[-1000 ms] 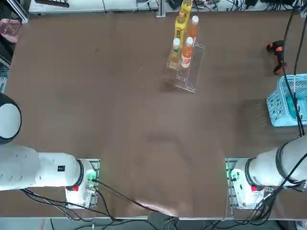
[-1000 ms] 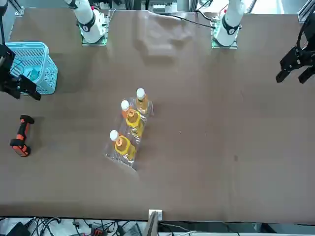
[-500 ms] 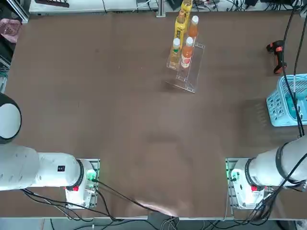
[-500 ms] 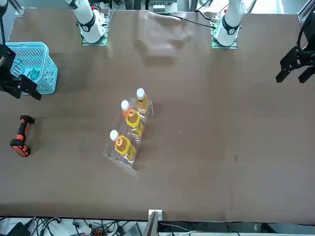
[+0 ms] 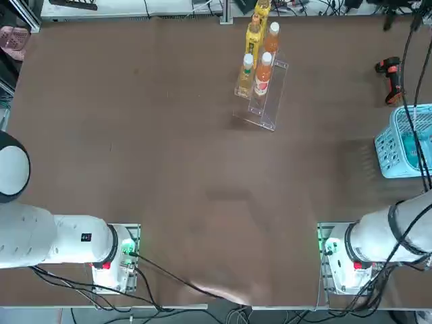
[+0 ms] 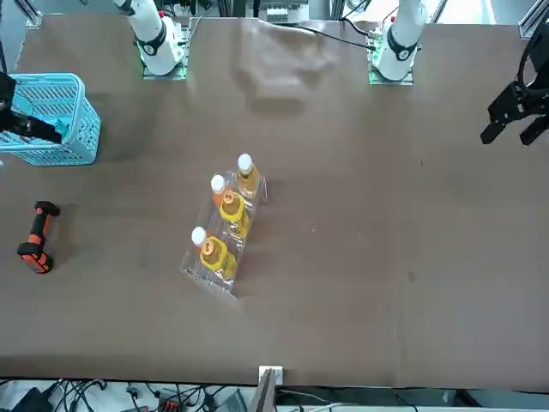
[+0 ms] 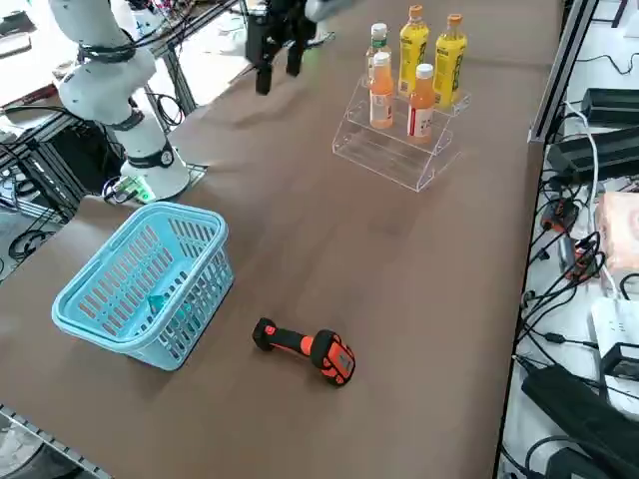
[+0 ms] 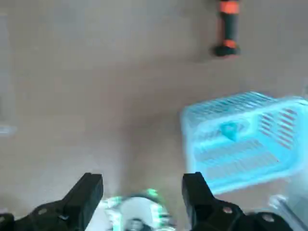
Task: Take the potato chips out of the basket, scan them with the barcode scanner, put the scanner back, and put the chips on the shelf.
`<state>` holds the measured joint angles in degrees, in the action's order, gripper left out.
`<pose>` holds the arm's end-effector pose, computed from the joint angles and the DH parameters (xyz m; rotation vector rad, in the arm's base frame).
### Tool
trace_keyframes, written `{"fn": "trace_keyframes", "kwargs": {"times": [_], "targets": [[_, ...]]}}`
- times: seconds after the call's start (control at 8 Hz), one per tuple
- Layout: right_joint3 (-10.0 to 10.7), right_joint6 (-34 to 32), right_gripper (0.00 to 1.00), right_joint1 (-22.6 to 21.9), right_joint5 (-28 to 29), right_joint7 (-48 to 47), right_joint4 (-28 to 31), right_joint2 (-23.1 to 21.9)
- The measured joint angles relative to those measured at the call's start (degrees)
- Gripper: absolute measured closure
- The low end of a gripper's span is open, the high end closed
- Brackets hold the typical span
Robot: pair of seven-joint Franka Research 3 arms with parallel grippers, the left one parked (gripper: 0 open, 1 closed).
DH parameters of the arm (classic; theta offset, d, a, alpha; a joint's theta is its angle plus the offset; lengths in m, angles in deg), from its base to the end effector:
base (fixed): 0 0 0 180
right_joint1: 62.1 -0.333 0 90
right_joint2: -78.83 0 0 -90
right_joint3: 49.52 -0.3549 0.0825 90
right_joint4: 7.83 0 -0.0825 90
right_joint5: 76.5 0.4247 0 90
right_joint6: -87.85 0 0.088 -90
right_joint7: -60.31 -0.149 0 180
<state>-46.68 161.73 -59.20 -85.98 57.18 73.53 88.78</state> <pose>0.6028 -0.0858 0.5752 2.9292 -0.2600 -0.4561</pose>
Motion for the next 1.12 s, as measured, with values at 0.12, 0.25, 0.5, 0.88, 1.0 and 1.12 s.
{"fn": "trace_keyframes", "kwargs": {"times": [0.12, 0.25, 0.5, 0.88, 1.0, 1.12], "targets": [[0.28, 1.13, 0.00, 0.94, -3.78, 1.77, 3.30, -0.22], [0.54, 5.10, 0.00, 2.14, -5.17, 3.37, 7.69, -1.32], [1.08, 20.06, 0.00, 7.67, -5.66, 9.45, 22.25, -7.88], [1.79, 44.11, 0.00, 18.48, -5.74, 19.17, 46.52, -17.00], [2.79, 49.53, 0.00, 21.11, -5.77, 23.28, 50.81, -17.26], [4.63, 53.28, 0.00, 22.54, -5.78, 27.77, 53.36, -16.49]]}}
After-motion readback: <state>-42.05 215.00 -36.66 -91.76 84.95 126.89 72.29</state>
